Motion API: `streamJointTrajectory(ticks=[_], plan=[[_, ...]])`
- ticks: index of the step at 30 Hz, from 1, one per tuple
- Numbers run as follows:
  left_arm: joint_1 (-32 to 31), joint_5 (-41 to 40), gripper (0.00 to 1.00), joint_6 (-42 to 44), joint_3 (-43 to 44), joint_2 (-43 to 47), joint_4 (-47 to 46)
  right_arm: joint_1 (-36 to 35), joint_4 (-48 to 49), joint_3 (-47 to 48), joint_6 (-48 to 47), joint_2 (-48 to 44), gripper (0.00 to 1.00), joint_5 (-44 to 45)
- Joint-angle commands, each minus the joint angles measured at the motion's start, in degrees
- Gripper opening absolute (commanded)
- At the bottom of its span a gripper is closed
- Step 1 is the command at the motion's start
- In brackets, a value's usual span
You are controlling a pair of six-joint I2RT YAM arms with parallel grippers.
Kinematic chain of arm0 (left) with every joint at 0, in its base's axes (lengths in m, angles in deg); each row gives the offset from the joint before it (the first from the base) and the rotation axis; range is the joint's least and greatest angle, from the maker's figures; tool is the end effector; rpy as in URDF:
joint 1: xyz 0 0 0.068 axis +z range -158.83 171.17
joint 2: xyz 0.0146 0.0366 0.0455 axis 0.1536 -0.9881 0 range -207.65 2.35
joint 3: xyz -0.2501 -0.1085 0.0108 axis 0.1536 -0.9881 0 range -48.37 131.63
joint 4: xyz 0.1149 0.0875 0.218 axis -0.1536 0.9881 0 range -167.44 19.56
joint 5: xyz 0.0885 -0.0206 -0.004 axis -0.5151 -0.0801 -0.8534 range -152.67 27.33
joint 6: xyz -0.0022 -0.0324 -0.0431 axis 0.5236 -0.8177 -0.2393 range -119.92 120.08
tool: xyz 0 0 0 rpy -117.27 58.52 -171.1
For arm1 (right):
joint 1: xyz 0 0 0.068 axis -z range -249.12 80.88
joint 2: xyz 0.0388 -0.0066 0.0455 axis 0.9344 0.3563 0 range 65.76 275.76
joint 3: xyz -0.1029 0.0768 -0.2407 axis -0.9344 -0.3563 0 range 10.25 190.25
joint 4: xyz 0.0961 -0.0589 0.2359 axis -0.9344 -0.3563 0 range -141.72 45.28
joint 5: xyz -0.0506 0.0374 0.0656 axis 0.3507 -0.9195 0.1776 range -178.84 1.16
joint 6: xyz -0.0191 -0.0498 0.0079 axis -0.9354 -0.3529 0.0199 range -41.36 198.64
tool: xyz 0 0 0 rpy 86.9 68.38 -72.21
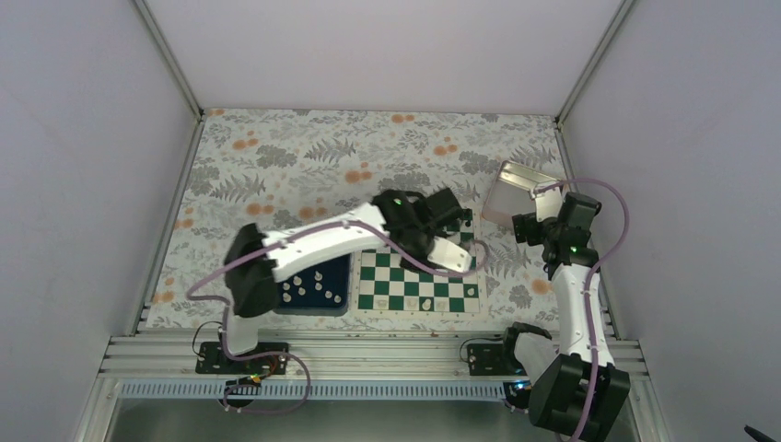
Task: Set up the chess pieces on the board
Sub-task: Place the chess piece on the chessboard.
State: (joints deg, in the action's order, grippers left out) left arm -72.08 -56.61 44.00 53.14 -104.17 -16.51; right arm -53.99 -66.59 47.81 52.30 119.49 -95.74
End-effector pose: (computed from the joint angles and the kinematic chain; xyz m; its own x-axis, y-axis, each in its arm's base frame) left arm 0.1718 -0.3491 0.3051 0.3334 0.8711 -0.3606 0.9386 -0.2710 0.2134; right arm 0.1960 -0.0486 0.2484 -0.6076 -0.2919 -0.7387 -0.1134 0.9524 -0.2831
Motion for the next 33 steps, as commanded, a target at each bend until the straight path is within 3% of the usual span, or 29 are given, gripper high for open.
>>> streamJointTrajectory(ticks=[1, 9, 14, 33], plan=[[-4.1, -0.6, 0.07, 2.0, 7.2, -9.3, -0.1, 1.2, 1.2, 0.4, 0.6, -0.1, 1.0, 0.3], [-10.2, 0.6, 0.08, 3.5, 28.6, -26.7, 4.5, 1.4, 1.0, 0.5, 0.4, -0.3, 1.0, -0.5], [-12.8, 1.1, 0.08, 4.9, 35.4, -33.1, 7.3, 1.5, 0.9, 0.4, 0.2, -0.4, 1.0, -1.0], [-12.2, 0.4, 0.08, 5.0, 28.7, -34.9, 2.9, 1.6, 0.6, 0.4, 0.1, -0.7, 1.0, -1.8]])
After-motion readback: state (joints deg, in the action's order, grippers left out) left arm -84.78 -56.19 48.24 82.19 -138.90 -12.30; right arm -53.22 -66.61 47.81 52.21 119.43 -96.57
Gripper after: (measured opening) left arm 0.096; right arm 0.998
